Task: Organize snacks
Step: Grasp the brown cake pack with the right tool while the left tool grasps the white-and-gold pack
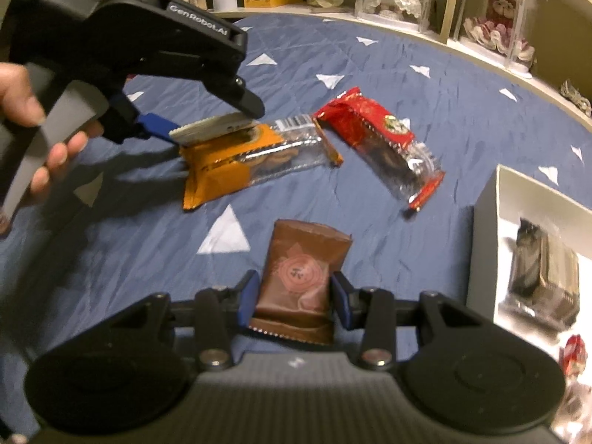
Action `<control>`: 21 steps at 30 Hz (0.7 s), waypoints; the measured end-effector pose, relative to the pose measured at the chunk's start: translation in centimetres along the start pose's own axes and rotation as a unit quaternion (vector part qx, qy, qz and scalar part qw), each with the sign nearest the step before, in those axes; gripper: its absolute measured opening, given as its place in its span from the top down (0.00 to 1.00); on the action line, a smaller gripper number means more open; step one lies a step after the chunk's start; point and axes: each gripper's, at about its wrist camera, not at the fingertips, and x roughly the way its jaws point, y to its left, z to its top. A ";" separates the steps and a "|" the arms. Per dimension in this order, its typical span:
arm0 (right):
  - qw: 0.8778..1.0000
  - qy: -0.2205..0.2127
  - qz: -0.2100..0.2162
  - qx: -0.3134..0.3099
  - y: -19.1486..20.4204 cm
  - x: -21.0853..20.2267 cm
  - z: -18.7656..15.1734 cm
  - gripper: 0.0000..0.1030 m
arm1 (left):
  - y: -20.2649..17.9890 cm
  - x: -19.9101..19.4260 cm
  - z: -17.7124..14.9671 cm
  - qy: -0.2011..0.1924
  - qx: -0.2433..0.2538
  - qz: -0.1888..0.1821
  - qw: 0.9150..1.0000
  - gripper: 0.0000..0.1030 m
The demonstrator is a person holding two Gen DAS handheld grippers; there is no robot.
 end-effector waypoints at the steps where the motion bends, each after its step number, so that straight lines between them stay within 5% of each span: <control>1: 1.000 0.003 0.002 0.000 0.0 -0.2 -0.2 0.54 | 0.1 -0.2 0.0 0.003 0.006 0.002 1.000 0.31; 11: 1.000 0.018 0.018 -0.007 1.1 -2.3 -2.1 0.54 | 1.4 -3.0 -0.4 0.043 0.098 0.035 0.994 0.31; 18: 0.998 0.032 0.045 0.003 2.0 -3.6 -3.0 0.53 | 3.2 -4.1 -1.7 0.067 0.177 0.105 0.976 0.31; 21: 0.998 0.040 0.055 0.012 2.2 -4.0 -3.4 0.53 | 4.6 -4.9 -1.7 0.063 0.161 0.120 0.978 0.30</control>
